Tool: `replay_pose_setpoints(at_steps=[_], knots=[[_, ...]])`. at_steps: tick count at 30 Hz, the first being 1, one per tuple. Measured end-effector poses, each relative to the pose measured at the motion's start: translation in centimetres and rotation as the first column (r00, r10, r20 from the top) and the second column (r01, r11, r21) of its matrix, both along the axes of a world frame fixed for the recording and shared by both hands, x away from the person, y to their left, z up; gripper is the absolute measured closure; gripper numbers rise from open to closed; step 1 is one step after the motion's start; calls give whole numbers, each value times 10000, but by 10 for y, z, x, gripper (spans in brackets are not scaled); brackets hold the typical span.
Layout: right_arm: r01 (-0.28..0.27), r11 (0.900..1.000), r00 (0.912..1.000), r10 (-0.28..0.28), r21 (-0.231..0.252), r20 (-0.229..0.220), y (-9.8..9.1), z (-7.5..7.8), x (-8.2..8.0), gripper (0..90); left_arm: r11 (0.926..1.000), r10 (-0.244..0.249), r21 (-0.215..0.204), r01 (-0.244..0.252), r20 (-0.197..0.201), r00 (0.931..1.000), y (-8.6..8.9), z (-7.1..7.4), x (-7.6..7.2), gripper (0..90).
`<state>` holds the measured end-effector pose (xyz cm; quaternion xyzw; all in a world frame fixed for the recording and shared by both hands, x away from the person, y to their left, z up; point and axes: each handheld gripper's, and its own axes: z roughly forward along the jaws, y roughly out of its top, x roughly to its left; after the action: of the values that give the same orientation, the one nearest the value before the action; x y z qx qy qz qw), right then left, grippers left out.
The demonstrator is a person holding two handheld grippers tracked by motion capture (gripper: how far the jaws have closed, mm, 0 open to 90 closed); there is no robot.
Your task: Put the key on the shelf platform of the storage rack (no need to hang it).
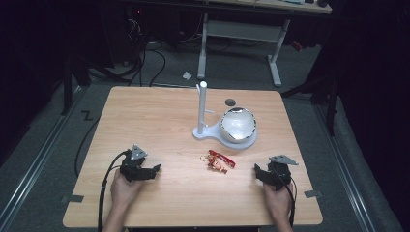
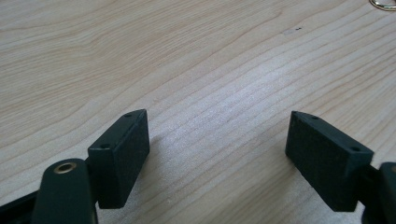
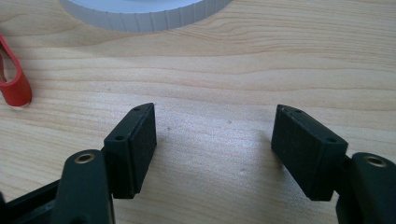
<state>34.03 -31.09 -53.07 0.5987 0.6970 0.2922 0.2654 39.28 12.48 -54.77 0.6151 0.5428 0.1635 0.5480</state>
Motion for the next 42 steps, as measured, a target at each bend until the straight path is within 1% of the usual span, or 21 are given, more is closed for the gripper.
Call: replay_pose_setpoints(at_steps=[10,17,18,20,22,24,25,27,28,29,30,33,35,38,40,41,42], knots=[[-38,10000,10000,38,10,-5,0,0,0,298,10000,13,6,-13,19,10000,0,0,0,222],[-269,9996,9996,269,-17,-11,-2,0,0,299,10000,46,8,-46,21,10000,0,0,0,229],[-433,9991,9990,433,26,-109,-4,1,-1,310,10000,53,7,-53,24,10000,0,0,0,229],[-467,9989,9988,467,1,-136,-4,1,-1,312,10000,48,12,-48,22,10000,0,0,0,229],[-578,9983,9979,578,21,-296,-4,3,0,313,10000,55,15,-55,34,10000,0,0,0,229],[-727,9972,9967,732,159,-362,-5,4,-1,327,10000,53,11,-53,19,10000,0,0,0,229],[-790,9966,9965,795,213,-241,-5,5,-3,346,10000,54,28,-54,20,10000,0,0,0,229],[-914,9952,9957,908,346,191,-5,9,-7,361,10000,62,8,-62,16,10000,0,0,0,229],[-987,9936,9947,968,545,351,-6,11,-9,361,10000,61,32,-61,20,10000,0,0,0,229],[-987,9936,9947,968,545,351,-6,11,-9,361,10000,61,32,-61,20,10000,0,0,0,229],[-1093,9910,9931,1055,775,516,-7,15,-11,361,10000,66,11,-66,23,10000,0,0,0,229],[-1243,9877,9914,1197,950,525,-6,18,-14,360,10000,90,0,-90,14,10000,0,0,0,229],[-1331,9868,9900,1279,919,598,-3,19,-16,356,10000,92,3,-92,23,10000,0,0,0,229],[-1635,9858,9851,1610,386,605,4,22,-16,330,9999,101,16,-101,23,9999,0,0,0,228],[-1945,9808,9786,1934,98,701,8,25,-16,310,9999,116,22,-116,15,9999,0,0,0,227],[-1945,9808,9786,1934,98,701,8,25,-16,310,9999,116,22,-116,15,9999,0,0,0,227],[-2100,9775,9748,2078,191,807,14,28,-17,298,9999,121,28,-121,18,9999,0,0,0,226]])
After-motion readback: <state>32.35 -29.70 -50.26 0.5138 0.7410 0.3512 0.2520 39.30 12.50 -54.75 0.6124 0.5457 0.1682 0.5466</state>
